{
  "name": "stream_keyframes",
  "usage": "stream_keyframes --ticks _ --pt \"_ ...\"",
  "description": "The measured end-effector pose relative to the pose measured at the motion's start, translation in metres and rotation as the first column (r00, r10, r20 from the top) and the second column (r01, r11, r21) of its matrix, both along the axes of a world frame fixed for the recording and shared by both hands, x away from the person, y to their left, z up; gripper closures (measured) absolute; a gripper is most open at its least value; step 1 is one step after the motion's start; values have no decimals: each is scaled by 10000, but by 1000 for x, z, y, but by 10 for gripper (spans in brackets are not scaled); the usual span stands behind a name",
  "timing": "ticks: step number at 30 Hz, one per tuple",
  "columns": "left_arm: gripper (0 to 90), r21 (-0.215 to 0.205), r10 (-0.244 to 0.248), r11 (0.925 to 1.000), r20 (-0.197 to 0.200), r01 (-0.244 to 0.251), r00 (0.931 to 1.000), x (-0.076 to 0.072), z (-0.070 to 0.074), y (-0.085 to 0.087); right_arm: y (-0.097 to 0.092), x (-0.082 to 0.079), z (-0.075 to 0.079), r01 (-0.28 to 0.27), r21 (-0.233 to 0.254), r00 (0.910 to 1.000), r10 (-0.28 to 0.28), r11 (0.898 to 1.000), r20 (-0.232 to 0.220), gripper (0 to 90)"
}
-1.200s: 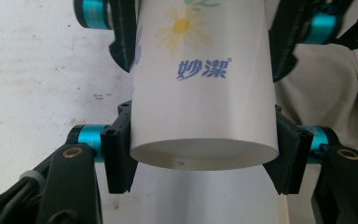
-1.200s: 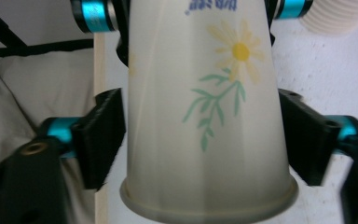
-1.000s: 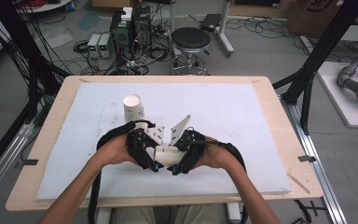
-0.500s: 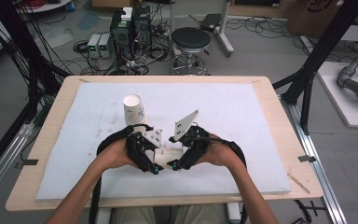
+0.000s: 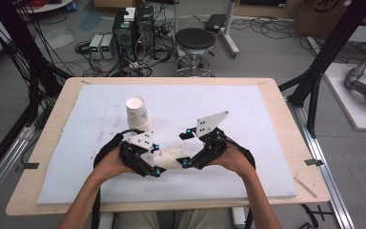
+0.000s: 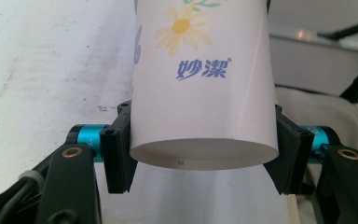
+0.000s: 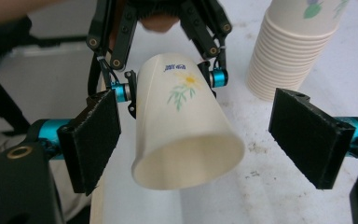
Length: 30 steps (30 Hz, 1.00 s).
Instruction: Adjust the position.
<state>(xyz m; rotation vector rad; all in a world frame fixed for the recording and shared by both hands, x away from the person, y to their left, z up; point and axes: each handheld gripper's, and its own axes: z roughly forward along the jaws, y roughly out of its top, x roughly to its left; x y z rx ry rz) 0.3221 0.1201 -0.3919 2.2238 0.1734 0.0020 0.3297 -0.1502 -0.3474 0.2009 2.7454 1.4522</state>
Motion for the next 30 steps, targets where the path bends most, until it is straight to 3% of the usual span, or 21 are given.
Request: stream_keyframes --ticks 2,4,5,6,7,8,12,13,14,17,18,30 --pt "361 -236 44 9997 28 -44 10000 0 -2 3 -3 0 -2 25 175 10000 -25 9998 -4 172" --pt "361 -768 183 9969 40 -179 9998 0 -7 9 -9 -1 -8 193 520 9998 -191 9985 -52 172" --pt "360 -1343 344 9904 8 -339 9994 -1 -11 14 -10 -1 -10 202 667 9998 -197 9976 -80 172" --pt "360 -1636 393 9857 -50 -396 9992 0 -12 17 -12 -1 -12 195 823 9997 -184 9964 -146 172" --pt "360 -1879 441 9811 -128 -457 9989 0 -14 19 -13 -1 -14 240 959 9995 -218 9951 -244 172" --pt "360 -1879 441 9811 -128 -457 9989 0 -14 19 -14 -1 -16 248 1113 9993 -217 9935 -289 172" --pt "360 -3071 397 9505 -320 -476 9987 2 -19 27 -18 0 -24 299 1555 9984 -220 9874 -523 172" --pt "361 -3608 363 9314 -380 -476 9986 3 -21 31 -19 0 -28 375 1720 9979 -276 9844 -592 172" --pt "360 -3608 363 9314 -380 -476 9986 3 -21 31 -20 0 -30 434 1766 9973 -321 9833 -660 172" --pt "360 -3998 302 9156 -380 -429 9988 3 -19 34 -21 1 -35 505 2047 9964 -352 9775 -777 172" --pt "361 -4045 319 9135 -329 -425 9989 3 -19 34 -21 0 -36 567 2101 9959 -405 9760 -804 172" --pt "361 -4311 284 9015 -277 -375 9992 3 -17 31 -21 0 -50 586 2808 9933 -278 9580 -1125 172"
